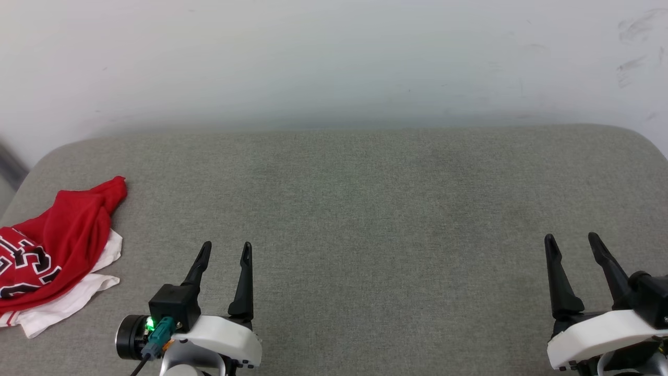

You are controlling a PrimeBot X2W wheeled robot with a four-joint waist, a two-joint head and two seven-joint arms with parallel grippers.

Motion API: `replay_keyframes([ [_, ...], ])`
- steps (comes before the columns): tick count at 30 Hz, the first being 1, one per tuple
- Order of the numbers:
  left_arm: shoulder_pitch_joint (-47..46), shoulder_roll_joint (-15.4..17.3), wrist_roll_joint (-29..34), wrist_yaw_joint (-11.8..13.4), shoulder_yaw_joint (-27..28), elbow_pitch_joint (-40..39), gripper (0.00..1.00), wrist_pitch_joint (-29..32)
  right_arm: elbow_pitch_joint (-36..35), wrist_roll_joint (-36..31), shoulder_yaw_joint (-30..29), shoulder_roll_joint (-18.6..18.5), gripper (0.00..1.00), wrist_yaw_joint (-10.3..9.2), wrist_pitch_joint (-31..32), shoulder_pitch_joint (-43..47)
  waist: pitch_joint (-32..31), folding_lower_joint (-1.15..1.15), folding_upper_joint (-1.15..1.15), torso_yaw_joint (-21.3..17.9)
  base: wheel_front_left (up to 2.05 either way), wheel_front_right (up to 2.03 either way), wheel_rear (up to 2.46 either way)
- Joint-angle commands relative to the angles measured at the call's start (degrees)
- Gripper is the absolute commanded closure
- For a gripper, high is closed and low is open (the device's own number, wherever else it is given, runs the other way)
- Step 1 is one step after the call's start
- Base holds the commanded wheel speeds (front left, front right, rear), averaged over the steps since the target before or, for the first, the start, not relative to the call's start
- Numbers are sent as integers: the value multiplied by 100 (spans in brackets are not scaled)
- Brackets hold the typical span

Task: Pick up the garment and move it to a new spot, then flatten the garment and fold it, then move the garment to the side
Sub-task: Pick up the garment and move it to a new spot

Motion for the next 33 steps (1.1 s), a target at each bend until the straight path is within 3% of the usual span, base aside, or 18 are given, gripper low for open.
replay_keyframes([
  [1, -79, -21, 111, 29, -7, 9, 0, -55, -18, -114, -10, 18, 0, -2, -39, -8, 2, 0, 0, 0, 0, 0, 0],
  [16, -137, -70, 226, 71, 8, 128, 0, -139, 1, -361, -43, 19, 0, -2, -137, 5, 8, 0, 0, 145, 0, 0, 0],
  [33, -238, -106, 6, 172, 209, 141, 0, -139, -349, -278, 300, 16, 0, -3, -26, 87, 67, 0, 0, 1702, 0, 0, 0],
])
